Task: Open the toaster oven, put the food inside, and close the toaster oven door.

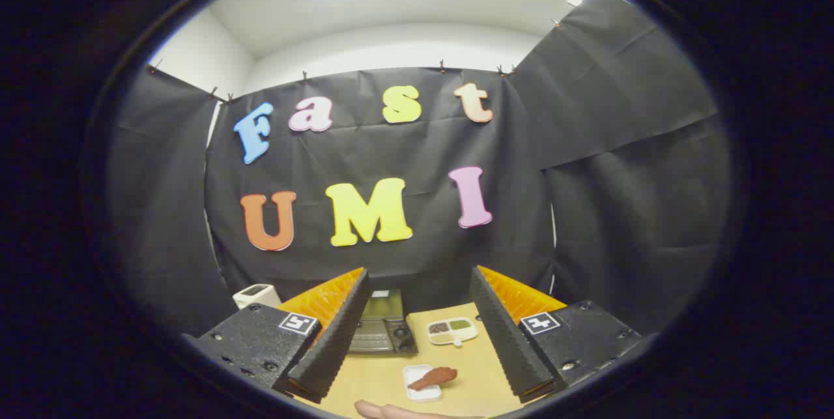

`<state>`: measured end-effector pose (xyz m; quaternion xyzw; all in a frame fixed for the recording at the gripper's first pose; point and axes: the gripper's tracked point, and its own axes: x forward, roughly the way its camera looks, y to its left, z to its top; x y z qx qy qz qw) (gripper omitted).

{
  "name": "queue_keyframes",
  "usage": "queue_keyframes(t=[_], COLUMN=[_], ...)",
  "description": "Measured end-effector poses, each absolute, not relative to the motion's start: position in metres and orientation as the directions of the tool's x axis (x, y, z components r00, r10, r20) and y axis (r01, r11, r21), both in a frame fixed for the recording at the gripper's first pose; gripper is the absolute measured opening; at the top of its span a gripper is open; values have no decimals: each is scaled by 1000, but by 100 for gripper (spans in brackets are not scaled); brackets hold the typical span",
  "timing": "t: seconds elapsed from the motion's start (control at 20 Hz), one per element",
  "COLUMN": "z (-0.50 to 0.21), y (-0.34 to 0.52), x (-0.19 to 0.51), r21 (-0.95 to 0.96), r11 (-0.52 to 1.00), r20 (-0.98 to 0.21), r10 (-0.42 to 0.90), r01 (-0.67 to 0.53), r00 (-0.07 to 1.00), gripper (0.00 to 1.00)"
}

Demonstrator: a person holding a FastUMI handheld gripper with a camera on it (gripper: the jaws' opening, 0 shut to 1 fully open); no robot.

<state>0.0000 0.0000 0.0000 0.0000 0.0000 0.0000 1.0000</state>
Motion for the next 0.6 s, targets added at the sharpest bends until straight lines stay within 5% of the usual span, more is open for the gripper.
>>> queue_keyframes(t=[0.6], z=[-2], y=[96], x=[-13], r21=[-46], r11=[996], r20=[-9], r10=[81], r01=[-82], r00=[997], gripper=[98])
